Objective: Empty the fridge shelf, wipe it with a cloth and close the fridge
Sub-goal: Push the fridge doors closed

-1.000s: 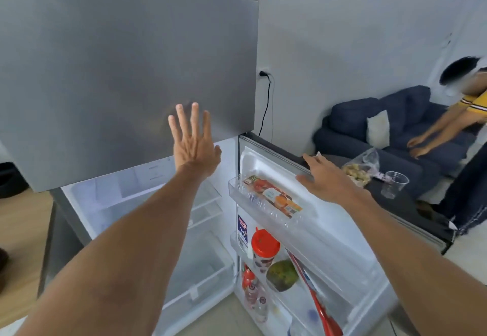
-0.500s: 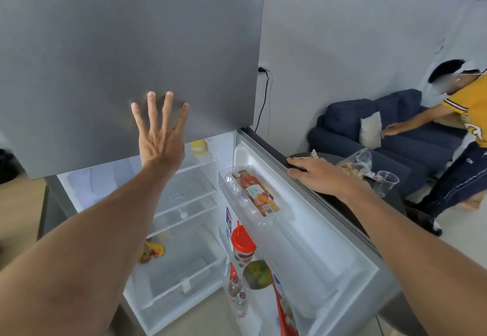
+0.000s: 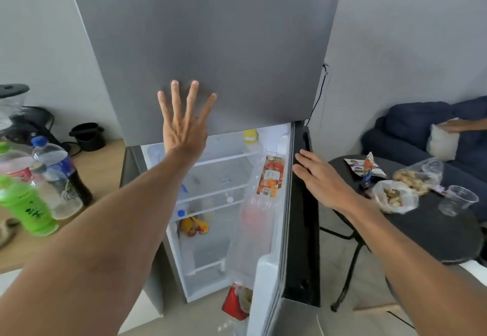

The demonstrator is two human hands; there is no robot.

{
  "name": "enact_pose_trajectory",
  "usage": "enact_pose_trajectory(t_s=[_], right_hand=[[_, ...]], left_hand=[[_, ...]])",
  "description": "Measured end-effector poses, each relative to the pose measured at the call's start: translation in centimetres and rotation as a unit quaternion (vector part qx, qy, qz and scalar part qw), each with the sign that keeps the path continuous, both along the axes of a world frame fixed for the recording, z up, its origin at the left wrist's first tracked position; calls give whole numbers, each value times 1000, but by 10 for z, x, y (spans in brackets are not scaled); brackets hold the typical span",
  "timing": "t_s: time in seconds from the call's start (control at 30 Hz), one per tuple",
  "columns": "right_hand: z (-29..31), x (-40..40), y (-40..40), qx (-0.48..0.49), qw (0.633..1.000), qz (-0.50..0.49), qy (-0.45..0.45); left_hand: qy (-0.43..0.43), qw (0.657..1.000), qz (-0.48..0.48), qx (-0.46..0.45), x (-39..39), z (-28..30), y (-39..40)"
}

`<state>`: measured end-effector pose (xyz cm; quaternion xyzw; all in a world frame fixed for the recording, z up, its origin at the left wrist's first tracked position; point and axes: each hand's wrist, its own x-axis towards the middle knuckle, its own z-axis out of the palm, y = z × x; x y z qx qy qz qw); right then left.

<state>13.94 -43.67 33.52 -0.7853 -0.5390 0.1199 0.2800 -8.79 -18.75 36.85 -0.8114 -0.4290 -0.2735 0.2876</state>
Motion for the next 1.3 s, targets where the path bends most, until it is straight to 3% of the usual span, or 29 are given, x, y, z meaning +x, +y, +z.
enact_pose_trajectory(t_s=[0.17,0.3,0.63,1.07,1.2,1.3], right_hand=[[-16,-32,17,83,996,34,-8],[-27,-49,37,101,991,48,-66],[-36,-67,122,28,972,75,-220],[-45,-75,189,-76,964,87,-239],[-49,-74,185,-71,963,87,-243],[-50,-78,188,-77,963,80,-246]], left_hand=[[-14,1000,-6,6,-25,2,7],[-23,1000,-11,11,-47,5,13],[22,998,-21,53,-78,24,27],[5,998,-26,61,-82,2,36],[-69,997,14,-12,-77,-35,22],[-76,992,33,-95,-79,-86,6]])
